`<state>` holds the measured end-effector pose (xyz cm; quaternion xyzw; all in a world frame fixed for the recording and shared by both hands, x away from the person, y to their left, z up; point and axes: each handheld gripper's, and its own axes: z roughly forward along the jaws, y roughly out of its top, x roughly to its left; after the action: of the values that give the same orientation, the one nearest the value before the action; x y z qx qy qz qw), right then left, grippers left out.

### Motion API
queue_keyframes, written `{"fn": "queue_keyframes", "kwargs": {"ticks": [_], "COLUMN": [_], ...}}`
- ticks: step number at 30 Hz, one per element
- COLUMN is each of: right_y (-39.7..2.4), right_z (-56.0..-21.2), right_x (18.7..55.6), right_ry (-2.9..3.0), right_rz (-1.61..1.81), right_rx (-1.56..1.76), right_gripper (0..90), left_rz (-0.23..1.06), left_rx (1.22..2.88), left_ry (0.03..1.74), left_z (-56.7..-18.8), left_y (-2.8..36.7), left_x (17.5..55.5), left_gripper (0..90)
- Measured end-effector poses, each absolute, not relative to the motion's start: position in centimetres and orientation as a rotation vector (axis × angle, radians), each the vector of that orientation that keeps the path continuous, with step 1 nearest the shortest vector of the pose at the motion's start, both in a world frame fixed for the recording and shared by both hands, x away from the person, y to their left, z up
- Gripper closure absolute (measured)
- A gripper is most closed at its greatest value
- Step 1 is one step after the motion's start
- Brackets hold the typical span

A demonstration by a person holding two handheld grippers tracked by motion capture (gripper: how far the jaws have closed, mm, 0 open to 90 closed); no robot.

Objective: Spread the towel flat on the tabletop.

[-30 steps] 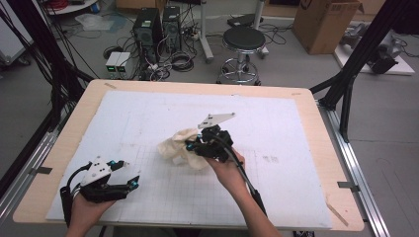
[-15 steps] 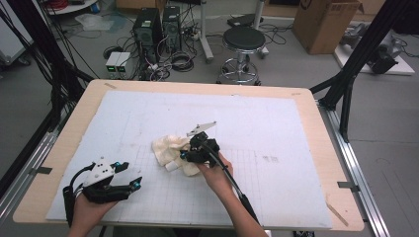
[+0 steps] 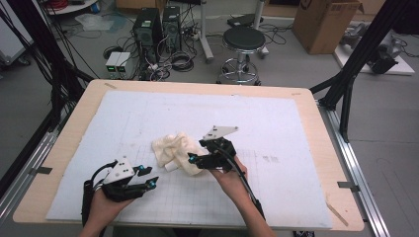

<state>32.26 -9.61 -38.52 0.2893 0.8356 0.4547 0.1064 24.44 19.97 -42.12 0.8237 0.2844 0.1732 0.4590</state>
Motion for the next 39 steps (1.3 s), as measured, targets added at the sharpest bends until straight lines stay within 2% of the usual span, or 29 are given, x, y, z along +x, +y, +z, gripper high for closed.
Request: {"fn": "queue_keyframes", "kwargs": {"ticks": [9, 17, 18, 20, 21, 23, 24, 27, 39], "right_y": [-13.4, -12.7, -12.4, -12.3, -12.2, -12.2, -12.1, -12.1, -15.3], "right_z": [-40.4, -42.2, -42.9, -43.2, -43.6, -43.7, -43.9, -43.7, -41.0], "right_x": [31.4, 32.4, 32.7, 32.8, 33.0, 33.1, 33.2, 33.2, 32.1], "right_ry": [2.474, 2.579, 2.606, 2.615, 2.629, 2.638, 2.638, 2.631, 2.515], "right_rz": [1.379, 1.308, 1.27, 1.259, 1.263, 1.264, 1.278, 1.288, 1.393], "right_rx": [0.878, 0.894, 0.903, 0.917, 0.921, 0.921, 0.91, 0.9, 0.908], "right_gripper": [47.1, 51.9, 56.8, 60.4, 68.1, 71.6, 79.0, 82.6, 84.2], "left_rz": [0.404, 0.383, 0.384, 0.401, 0.403, 0.412, 0.431, 0.427, 0.446], "left_rx": [2.072, 2.116, 2.122, 2.131, 2.125, 2.137, 2.144, 2.135, 2.097], "left_ry": [0.69, 0.721, 0.73, 0.739, 0.745, 0.743, 0.738, 0.734, 0.688], "left_z": [-42.8, -43.6, -43.8, -43.9, -43.9, -43.7, -43.6, -43.5, -41.6], "left_y": [17.5, 15.7, 15.5, 15.4, 15.4, 15.3, 15.2, 15.2, 16.4], "left_x": [27.1, 29.3, 29.5, 29.8, 30.0, 30.2, 30.3, 30.3, 29.1], "left_gripper": [63.7, 66.8, 70.5, 73.1, 76.5, 78.6, 84.3, 87.0, 89.6]}}
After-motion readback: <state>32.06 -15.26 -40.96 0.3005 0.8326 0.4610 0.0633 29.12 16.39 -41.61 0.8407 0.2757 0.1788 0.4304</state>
